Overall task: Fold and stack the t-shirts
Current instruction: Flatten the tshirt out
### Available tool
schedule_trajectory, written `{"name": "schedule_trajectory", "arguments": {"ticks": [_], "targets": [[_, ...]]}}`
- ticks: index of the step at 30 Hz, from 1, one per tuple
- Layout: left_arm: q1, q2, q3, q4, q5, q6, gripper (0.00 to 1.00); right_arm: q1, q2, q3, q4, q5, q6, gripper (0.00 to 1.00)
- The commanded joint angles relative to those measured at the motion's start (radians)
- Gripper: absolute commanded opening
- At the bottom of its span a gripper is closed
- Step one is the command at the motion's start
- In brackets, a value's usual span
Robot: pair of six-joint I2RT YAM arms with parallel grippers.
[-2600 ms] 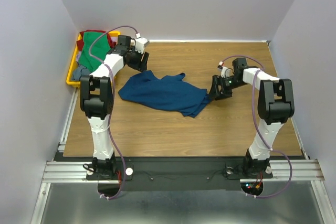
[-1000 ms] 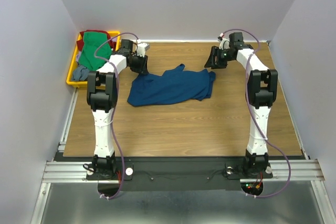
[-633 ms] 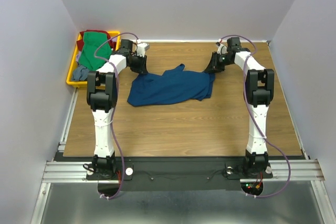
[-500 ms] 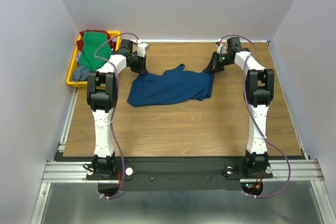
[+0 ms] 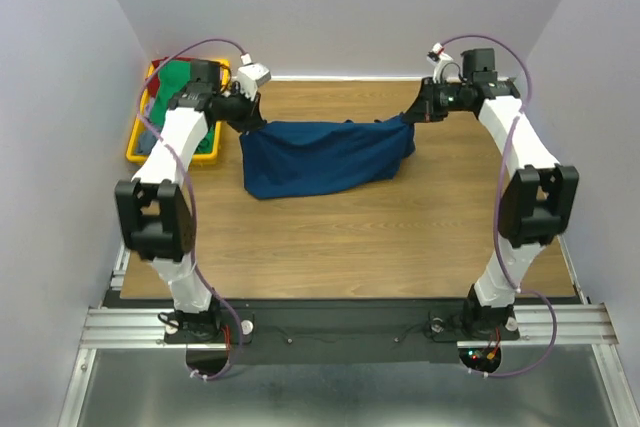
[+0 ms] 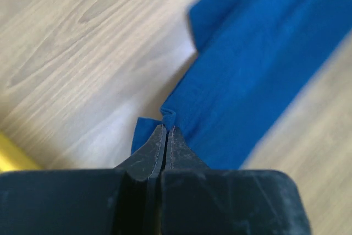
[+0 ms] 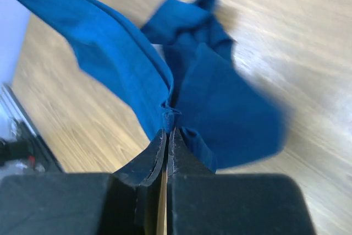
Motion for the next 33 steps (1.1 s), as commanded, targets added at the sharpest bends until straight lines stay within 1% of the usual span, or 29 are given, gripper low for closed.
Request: {"name": "schedule_trajectory", "arguments": {"ticks": [1, 2, 3, 5, 6, 7, 8, 9, 10, 11, 12, 13, 14, 15, 16, 17, 18, 19, 20, 21, 23, 24, 25, 27, 29, 30, 31, 32, 33], "targets": [[-0.005, -0.185, -0.170, -0.180, 0.108, 0.332, 0.00, 0.005, -0.144, -0.116, -0.110, -0.048, -0.202, 0.01], [-0.005, -0.214, -0.215, -0.254, 0.120, 0.401, 0.00, 0.007, -0.165, -0.147, -0.137, -0.057, -0.276, 0.01], [-0.005, -0.284, -0.316, -0.322, 0.139, 0.566, 0.00, 0.010, -0.211, -0.200, -0.204, -0.069, -0.324, 0.01], [-0.005, -0.361, -0.430, -0.388, 0.145, 0.737, 0.00, 0.019, -0.257, -0.282, -0.278, -0.097, -0.434, 0.01], [-0.005, -0.441, -0.489, -0.419, 0.130, 0.846, 0.00, 0.025, -0.285, -0.321, -0.356, -0.096, -0.555, 0.02], [-0.008, -0.482, -0.605, -0.451, 0.118, 0.997, 0.00, 0.037, -0.326, -0.407, -0.399, -0.096, -0.631, 0.03], [-0.011, -0.563, -0.661, -0.459, 0.078, 1.075, 0.03, 0.042, -0.349, -0.446, -0.442, -0.073, -0.767, 0.05], [-0.013, -0.604, -0.713, -0.459, 0.052, 1.127, 0.07, 0.048, -0.371, -0.495, -0.494, -0.054, -0.817, 0.07], [-0.014, -0.640, -0.802, -0.459, 0.024, 1.223, 0.12, 0.057, -0.389, -0.530, -0.519, -0.031, -0.867, 0.08], [-0.016, -0.679, -0.839, -0.447, 0.001, 1.250, 0.16, 0.062, -0.434, -0.602, -0.532, 0.022, -0.931, 0.16], [-0.016, -0.743, -0.872, -0.433, -0.043, 1.263, 0.19, 0.062, -0.454, -0.628, -0.521, 0.053, -0.938, 0.24], [-0.017, -0.769, -0.918, -0.419, -0.062, 1.269, 0.21, 0.062, -0.477, -0.647, -0.512, 0.084, -0.932, 0.35], [-0.016, -0.791, -0.927, -0.406, -0.073, 1.272, 0.23, 0.062, -0.500, -0.656, -0.501, 0.132, -0.920, 0.55], [-0.016, -0.818, -0.932, -0.402, -0.082, 1.266, 0.27, 0.064, -0.506, -0.647, -0.495, 0.147, -0.896, 0.62], [-0.016, -0.825, -0.921, -0.398, -0.074, 1.257, 0.27, 0.062, -0.508, -0.633, -0.489, 0.150, -0.885, 0.69], [-0.016, -0.826, -0.909, -0.389, -0.061, 1.203, 0.29, 0.061, -0.508, -0.617, -0.483, 0.133, -0.871, 0.78], [-0.016, -0.814, -0.894, -0.379, -0.019, 1.177, 0.32, 0.062, -0.489, -0.575, -0.455, 0.116, -0.824, 0.79], [-0.016, -0.802, -0.852, -0.370, 0.007, 1.155, 0.36, 0.062, -0.474, -0.557, -0.434, 0.098, -0.794, 0.79], [-0.016, -0.761, -0.829, -0.361, 0.062, 1.090, 0.41, 0.062, -0.424, -0.537, -0.402, 0.079, -0.706, 0.79], [-0.016, -0.735, -0.803, -0.346, 0.091, 1.041, 0.45, 0.061, -0.391, -0.509, -0.371, 0.076, -0.666, 0.79], [-0.016, -0.675, -0.714, -0.272, 0.145, 0.927, 0.47, 0.061, -0.315, -0.416, -0.281, 0.085, -0.563, 0.77], [-0.016, -0.612, -0.688, -0.225, 0.163, 0.863, 0.49, 0.061, -0.281, -0.387, -0.244, 0.123, -0.448, 0.76], [-0.017, -0.581, -0.641, -0.142, 0.177, 0.700, 0.52, 0.061, -0.199, -0.316, -0.192, 0.166, -0.402, 0.75], [-0.019, -0.497, -0.598, -0.103, 0.200, 0.616, 0.53, 0.061, -0.114, -0.244, -0.188, 0.180, -0.326, 0.72], [-0.045, -0.463, -0.576, -0.021, 0.185, 0.498, 0.53, 0.061, -0.032, -0.173, -0.182, 0.219, -0.280, 0.71], [-0.060, -0.437, -0.582, 0.018, 0.132, 0.456, 0.52, 0.061, -0.014, -0.158, -0.167, 0.239, -0.265, 0.71], [-0.071, -0.426, -0.605, 0.108, 0.092, 0.369, 0.52, 0.062, 0.030, -0.141, -0.155, 0.263, -0.247, 0.71], [-0.078, -0.415, -0.616, 0.143, 0.052, 0.343, 0.52, 0.062, 0.049, -0.132, -0.145, 0.286, -0.236, 0.71], [-0.091, -0.382, -0.625, 0.173, -0.029, 0.318, 0.52, 0.062, 0.069, -0.103, -0.133, 0.329, -0.216, 0.72]]}}
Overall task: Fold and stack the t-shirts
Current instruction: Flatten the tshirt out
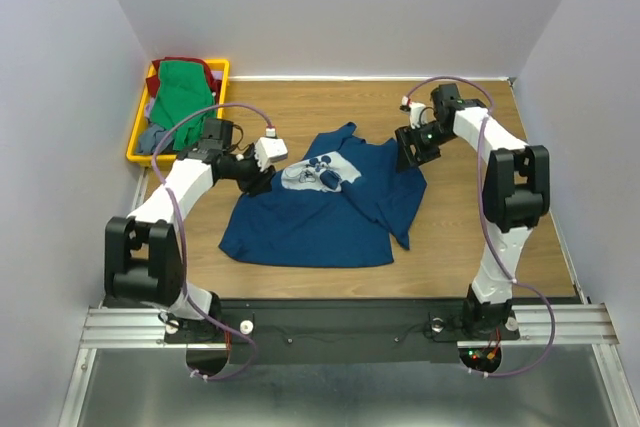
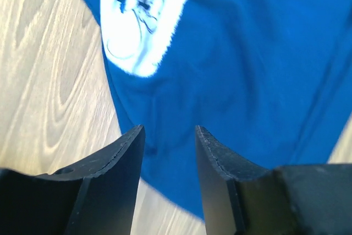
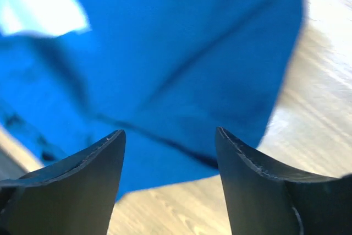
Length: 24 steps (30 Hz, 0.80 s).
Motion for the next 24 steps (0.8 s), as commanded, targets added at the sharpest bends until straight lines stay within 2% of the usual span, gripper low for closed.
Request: {"name": "schedule_trajectory", "arguments": {"ticks": [1, 3, 7, 10, 12, 13, 14, 15, 16, 17, 18, 19, 24], "targets": [[-0.042, 0.063, -0.026, 0.209, -0.162, -0.263, 0.52, -0.003, 0.060, 0.087, 0.076, 0.140, 0.140, 0.73], [-0.041, 0.132, -0.020, 0.228, -0.245, -0.297, 0.52, -0.004, 0.118, 0.123, 0.084, 0.183, 0.168, 0.74], [-0.045, 0.189, -0.028, 0.238, -0.322, -0.306, 0.53, -0.003, 0.177, 0.137, 0.087, 0.240, 0.182, 0.74], [-0.052, 0.229, -0.032, 0.248, -0.366, -0.309, 0.50, -0.001, 0.194, 0.099, 0.087, 0.284, 0.162, 0.68], [-0.059, 0.270, -0.025, 0.245, -0.389, -0.309, 0.45, -0.003, 0.186, 0.058, 0.085, 0.277, 0.134, 0.54], [-0.064, 0.286, -0.016, 0.240, -0.400, -0.309, 0.38, -0.003, 0.171, 0.009, 0.085, 0.272, 0.124, 0.42], [-0.067, 0.303, -0.009, 0.235, -0.409, -0.309, 0.34, -0.003, 0.162, -0.017, 0.082, 0.277, 0.114, 0.36], [-0.070, 0.330, 0.000, 0.225, -0.415, -0.306, 0.23, -0.003, 0.147, -0.042, 0.084, 0.284, 0.085, 0.29], [-0.071, 0.341, 0.006, 0.212, -0.406, -0.291, 0.17, -0.004, 0.116, -0.072, 0.084, 0.297, 0.067, 0.22], [-0.073, 0.346, 0.015, 0.168, -0.388, -0.265, 0.10, -0.006, 0.097, -0.118, 0.085, 0.329, 0.051, 0.07], [-0.078, 0.344, 0.012, 0.142, -0.368, -0.235, 0.05, -0.009, 0.084, -0.140, 0.085, 0.344, 0.022, 0.00], [-0.102, 0.317, -0.017, 0.090, -0.331, -0.140, 0.00, -0.023, 0.055, -0.157, 0.085, 0.353, 0.008, 0.01], [-0.245, 0.157, -0.152, -0.064, -0.348, 0.111, 0.00, -0.087, -0.011, -0.197, 0.073, 0.387, -0.067, 0.01]]}}
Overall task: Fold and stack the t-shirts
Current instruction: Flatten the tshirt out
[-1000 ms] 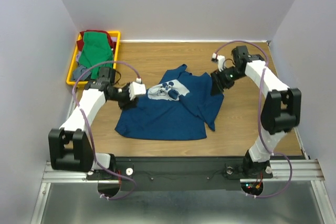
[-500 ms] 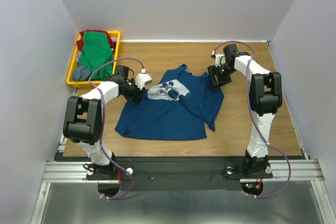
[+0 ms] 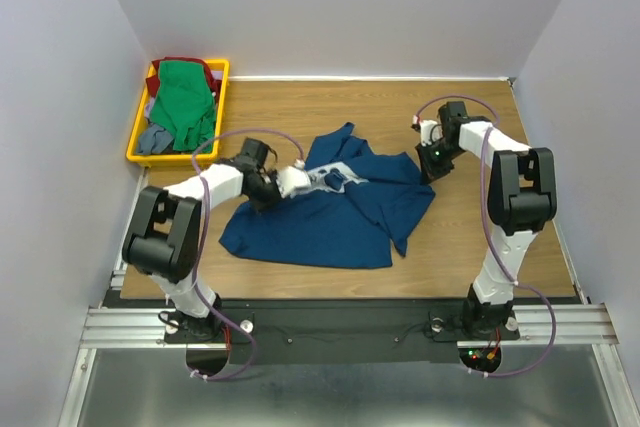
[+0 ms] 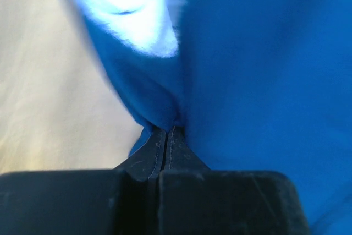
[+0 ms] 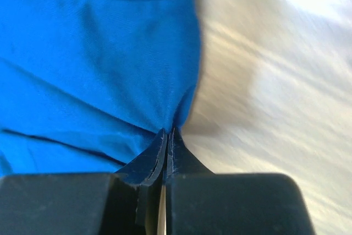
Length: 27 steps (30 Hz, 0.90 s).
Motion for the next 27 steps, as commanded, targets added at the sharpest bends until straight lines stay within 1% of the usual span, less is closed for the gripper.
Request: {"name": "schedule_trajectory", "arguments": {"ticks": [1, 3, 5, 7, 8, 9, 10, 11, 12, 13, 14, 15, 16, 17, 18, 19, 20, 21, 22, 23, 25, 26, 27], "targets": [[-0.125, -0.126, -0.113, -0.249, -0.016, 0.223, 0.00, -0.063, -0.046, -0.041, -0.070, 0.098, -0.130, 0.01], [-0.119, -0.140, -0.119, -0.249, -0.034, 0.217, 0.00, -0.062, -0.088, -0.052, -0.092, 0.074, -0.165, 0.01], [-0.074, -0.132, -0.084, -0.240, -0.059, 0.221, 0.00, -0.063, -0.112, -0.081, -0.133, 0.055, -0.187, 0.01], [-0.038, -0.083, -0.044, -0.228, -0.086, 0.224, 0.00, -0.062, -0.151, -0.137, -0.153, 0.058, -0.220, 0.00], [-0.002, -0.060, 0.012, -0.219, -0.097, 0.224, 0.00, -0.063, -0.164, -0.165, -0.156, 0.073, -0.231, 0.01], [0.016, -0.002, 0.043, -0.217, -0.118, 0.227, 0.00, -0.062, -0.177, -0.188, -0.162, 0.083, -0.255, 0.01], [0.032, 0.029, 0.115, -0.216, -0.128, 0.230, 0.00, -0.062, -0.198, -0.232, -0.170, 0.089, -0.269, 0.01], [0.048, 0.058, 0.152, -0.214, -0.139, 0.229, 0.00, -0.062, -0.207, -0.252, -0.182, 0.092, -0.286, 0.01], [0.073, 0.119, 0.191, -0.211, -0.154, 0.226, 0.00, -0.063, -0.218, -0.271, -0.199, 0.081, -0.327, 0.01], [0.085, 0.144, 0.230, -0.206, -0.162, 0.221, 0.00, -0.063, -0.224, -0.288, -0.246, 0.067, -0.348, 0.01], [0.091, 0.170, 0.305, -0.187, -0.169, 0.204, 0.00, -0.060, -0.241, -0.311, -0.279, 0.049, -0.374, 0.01], [0.096, 0.191, 0.341, -0.173, -0.175, 0.194, 0.00, -0.055, -0.250, -0.322, -0.312, 0.002, -0.430, 0.01], [0.096, 0.236, 0.379, -0.165, -0.182, 0.186, 0.00, -0.045, -0.258, -0.328, -0.393, -0.024, -0.466, 0.01], [0.096, 0.257, 0.454, -0.156, -0.175, 0.160, 0.00, -0.034, -0.278, -0.332, -0.437, -0.050, -0.502, 0.01], [0.098, 0.297, 0.493, -0.162, -0.150, 0.151, 0.00, -0.026, -0.286, -0.331, -0.528, -0.105, -0.577, 0.01], [0.093, 0.314, 0.531, -0.171, -0.128, 0.140, 0.00, -0.017, -0.289, -0.319, -0.578, -0.133, -0.611, 0.01], [0.088, 0.330, 0.600, -0.207, -0.104, 0.137, 0.00, -0.012, -0.278, -0.291, -0.615, -0.164, -0.634, 0.08], [0.085, 0.340, 0.623, -0.229, -0.081, 0.144, 0.00, -0.012, -0.261, -0.214, -0.638, -0.204, -0.619, 0.20], [0.079, 0.348, 0.637, -0.251, -0.033, 0.158, 0.07, -0.015, -0.249, -0.158, -0.647, -0.218, -0.601, 0.32], [0.067, 0.330, 0.634, -0.274, -0.002, 0.187, 0.17, -0.028, -0.223, -0.053, -0.644, -0.264, -0.592, 0.56], [0.058, 0.302, 0.598, -0.259, 0.015, 0.194, 0.25, -0.034, -0.174, 0.089, -0.634, -0.325, -0.563, 0.78], [0.058, 0.290, 0.570, -0.254, 0.030, 0.197, 0.28, -0.034, -0.134, 0.159, -0.618, -0.351, -0.525, 0.85], [0.062, 0.261, 0.558, -0.254, 0.045, 0.194, 0.33, -0.034, -0.096, 0.242, -0.595, -0.397, -0.425, 0.85]]}}
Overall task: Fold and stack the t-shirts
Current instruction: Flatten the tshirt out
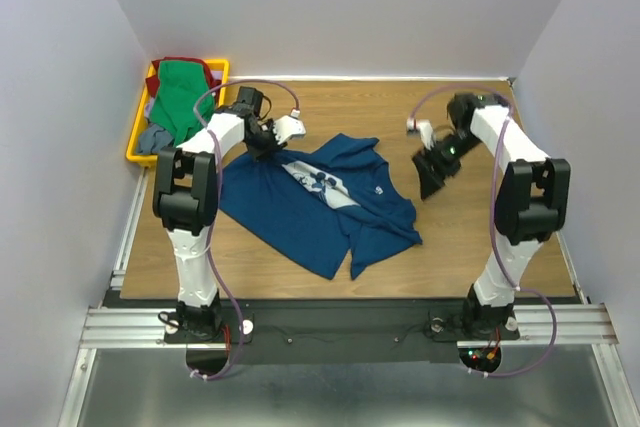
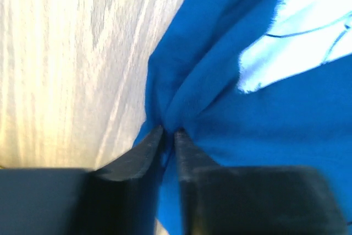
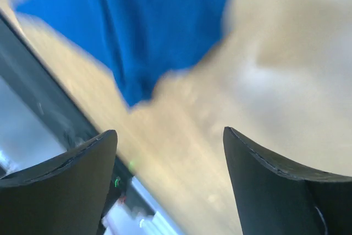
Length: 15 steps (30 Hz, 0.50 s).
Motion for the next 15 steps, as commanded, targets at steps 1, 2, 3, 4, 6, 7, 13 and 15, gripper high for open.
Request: {"name": "schedule_trajectory", "arguments": {"ticks": [1, 2, 3, 4, 6, 7, 13, 15], "targets": [[0.005, -0.110, -0.042, -0.049, 0.105, 0.011, 0.35, -0.013, 0.159, 0.321, 0.025, -0.196, 0.154, 0.85], [0.009, -0.124, -0.062, -0.049, 0.121, 0.005, 0.37, -0.013, 0.200, 0.456, 0.056, -0.215, 0.208, 0.85], [0.029, -0.153, -0.072, -0.052, 0.148, 0.002, 0.40, -0.013, 0.235, 0.516, 0.120, -0.249, 0.318, 0.84], [0.037, -0.167, -0.082, -0.049, 0.162, -0.009, 0.43, -0.011, 0.317, 0.570, 0.152, -0.256, 0.369, 0.84], [0.055, -0.196, -0.110, -0.038, 0.181, -0.033, 0.44, -0.007, 0.401, 0.745, 0.208, -0.260, 0.461, 0.83], [0.077, -0.221, -0.121, -0.033, 0.199, -0.059, 0.50, 0.002, 0.474, 0.806, 0.251, -0.253, 0.536, 0.83], [0.147, -0.278, -0.168, -0.006, 0.237, -0.153, 0.57, 0.074, 0.640, 0.983, 0.395, -0.155, 0.692, 0.83], [0.169, -0.296, -0.187, 0.010, 0.247, -0.186, 0.57, 0.093, 0.669, 0.966, 0.444, -0.154, 0.730, 0.85]]}}
